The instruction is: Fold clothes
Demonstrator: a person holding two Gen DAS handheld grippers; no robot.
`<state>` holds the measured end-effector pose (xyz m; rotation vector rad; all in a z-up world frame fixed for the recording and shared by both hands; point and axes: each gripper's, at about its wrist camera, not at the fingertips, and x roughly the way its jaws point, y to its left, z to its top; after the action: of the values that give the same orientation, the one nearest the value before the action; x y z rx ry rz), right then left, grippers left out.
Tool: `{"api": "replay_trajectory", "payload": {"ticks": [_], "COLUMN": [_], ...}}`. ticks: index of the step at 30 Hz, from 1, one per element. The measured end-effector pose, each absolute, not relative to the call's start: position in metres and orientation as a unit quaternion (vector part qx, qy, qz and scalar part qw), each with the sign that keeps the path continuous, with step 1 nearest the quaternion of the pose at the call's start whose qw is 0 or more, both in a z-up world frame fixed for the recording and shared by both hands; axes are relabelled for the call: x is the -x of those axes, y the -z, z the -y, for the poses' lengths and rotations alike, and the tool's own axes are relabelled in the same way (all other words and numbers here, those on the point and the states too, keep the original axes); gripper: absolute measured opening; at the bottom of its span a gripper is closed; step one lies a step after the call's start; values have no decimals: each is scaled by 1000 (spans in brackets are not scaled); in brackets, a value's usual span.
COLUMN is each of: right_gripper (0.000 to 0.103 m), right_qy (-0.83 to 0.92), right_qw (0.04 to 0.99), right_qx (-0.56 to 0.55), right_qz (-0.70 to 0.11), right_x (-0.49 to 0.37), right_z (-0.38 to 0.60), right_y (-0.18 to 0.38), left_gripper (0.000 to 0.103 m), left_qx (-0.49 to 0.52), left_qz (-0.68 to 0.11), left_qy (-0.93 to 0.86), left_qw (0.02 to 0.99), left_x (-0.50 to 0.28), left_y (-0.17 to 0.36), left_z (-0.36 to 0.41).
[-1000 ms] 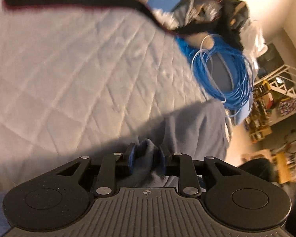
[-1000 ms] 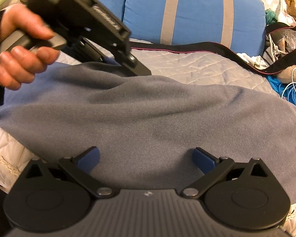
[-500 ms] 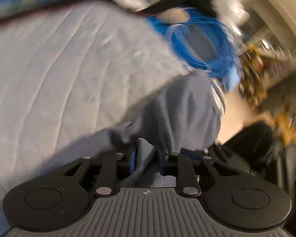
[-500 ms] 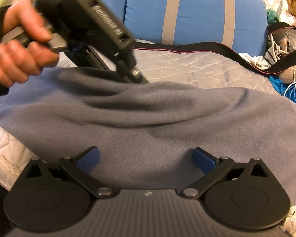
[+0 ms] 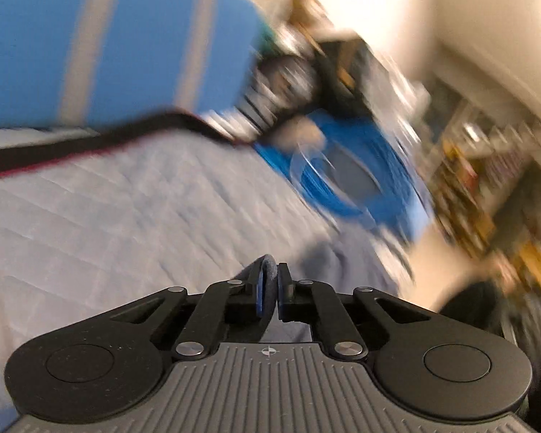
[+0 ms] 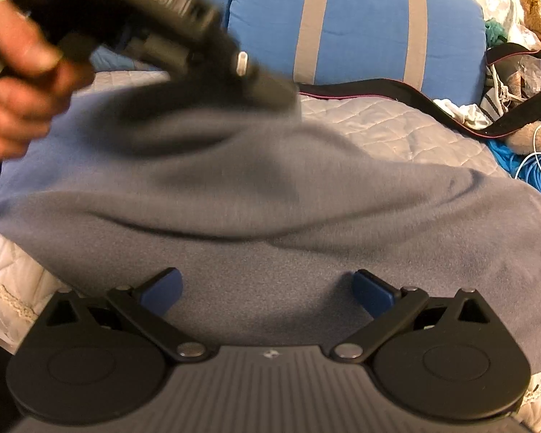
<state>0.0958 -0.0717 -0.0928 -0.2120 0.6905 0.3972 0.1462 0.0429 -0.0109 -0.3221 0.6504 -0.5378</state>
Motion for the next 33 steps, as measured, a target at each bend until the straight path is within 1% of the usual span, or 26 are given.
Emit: {"api": "replay_trajectory", "payload": {"ticks": [4,9,14,20,25,27,28,29,31,33], "right_gripper": [103,103,103,103,103,103,103,103,103,103], "right_qy": [-194,-197,-199,-199,-196,-194,-193,-193,-193,-193], "right_qw": [916,916,915,915,916,916,916,916,917,917], "right_qx": [102,102,102,102,103,104,104,104,105,105], "right_qz": [-335,-335,-335,-336,-335,-335,-335,-335,-334,-334], "right_x": [-96,-96,-97,-98,-98,-97,-97,-97,-97,-96], "right_z": [71,72,72,71,70,69,69,69,69,69], "right_y": [93,93,92,92,92,92,92,92,92,92], "left_gripper": [6,6,6,7,9,18,28,35,43,45], "left_qx": [164,164,70,-45,-62,-61,-62,-63,-72,-86], "left_qz": [-293,-298,-290,-362,-398,-409,-417,-425,-436,-441], "left_qy": [217,181,229,355,382,385,387,389,390,387], "left_qw": [917,923,927,860,832,825,820,815,808,805], "left_x": [-147,-151,-134,-113,-107,-107,-108,-109,-109,-106], "left_y": [8,10,1,13,25,27,28,28,29,30], "left_z": [-46,-45,-21,14,16,14,13,12,11,12]}}
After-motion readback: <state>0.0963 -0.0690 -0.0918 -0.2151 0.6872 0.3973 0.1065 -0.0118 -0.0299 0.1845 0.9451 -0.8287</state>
